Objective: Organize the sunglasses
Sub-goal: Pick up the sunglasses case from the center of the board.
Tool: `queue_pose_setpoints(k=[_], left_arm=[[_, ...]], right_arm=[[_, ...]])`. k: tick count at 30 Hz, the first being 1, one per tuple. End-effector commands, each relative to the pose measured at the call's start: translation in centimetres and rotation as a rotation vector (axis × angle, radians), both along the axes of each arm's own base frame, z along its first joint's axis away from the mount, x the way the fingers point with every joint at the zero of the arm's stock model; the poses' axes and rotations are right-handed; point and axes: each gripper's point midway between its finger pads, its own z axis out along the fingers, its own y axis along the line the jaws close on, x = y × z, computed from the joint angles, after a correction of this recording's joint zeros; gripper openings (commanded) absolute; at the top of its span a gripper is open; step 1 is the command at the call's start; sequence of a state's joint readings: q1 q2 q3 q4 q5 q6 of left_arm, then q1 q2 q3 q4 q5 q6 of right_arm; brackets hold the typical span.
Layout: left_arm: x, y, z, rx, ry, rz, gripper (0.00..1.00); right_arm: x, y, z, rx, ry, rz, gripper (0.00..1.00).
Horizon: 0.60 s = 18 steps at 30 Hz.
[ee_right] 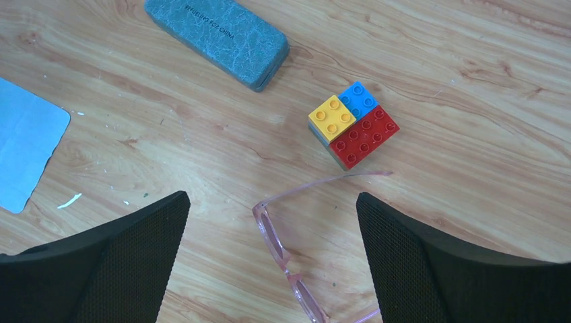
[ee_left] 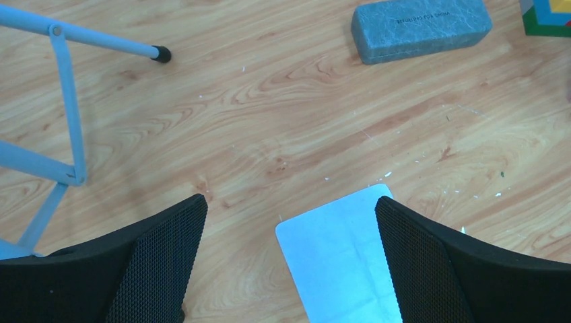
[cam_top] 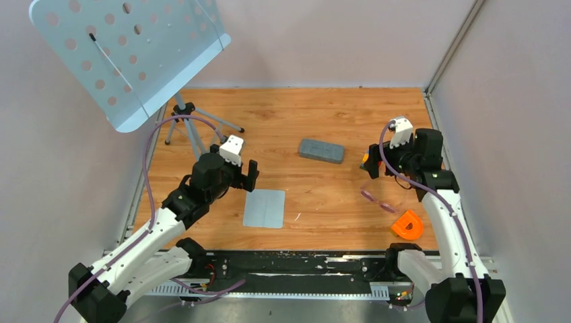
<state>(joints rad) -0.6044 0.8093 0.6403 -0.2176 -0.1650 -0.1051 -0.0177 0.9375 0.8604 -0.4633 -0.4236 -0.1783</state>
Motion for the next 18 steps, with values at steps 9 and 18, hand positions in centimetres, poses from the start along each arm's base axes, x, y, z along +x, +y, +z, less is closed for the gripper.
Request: queue_pose_setpoints(k=[9, 18], left_arm=[[-0.2, -0.8, 0.0, -0.031, 0.002, -0.033, 1.0], [-0.3, -0.9, -0.1, -0.029, 0.009, -0.04, 1.0]], right_arm=[[1.9, 0.4, -0.6, -0.099, -0.023, 0.191, 0.93], [5.5, 4.0, 0.5, -0.106, -0.019, 0.412, 0.88]])
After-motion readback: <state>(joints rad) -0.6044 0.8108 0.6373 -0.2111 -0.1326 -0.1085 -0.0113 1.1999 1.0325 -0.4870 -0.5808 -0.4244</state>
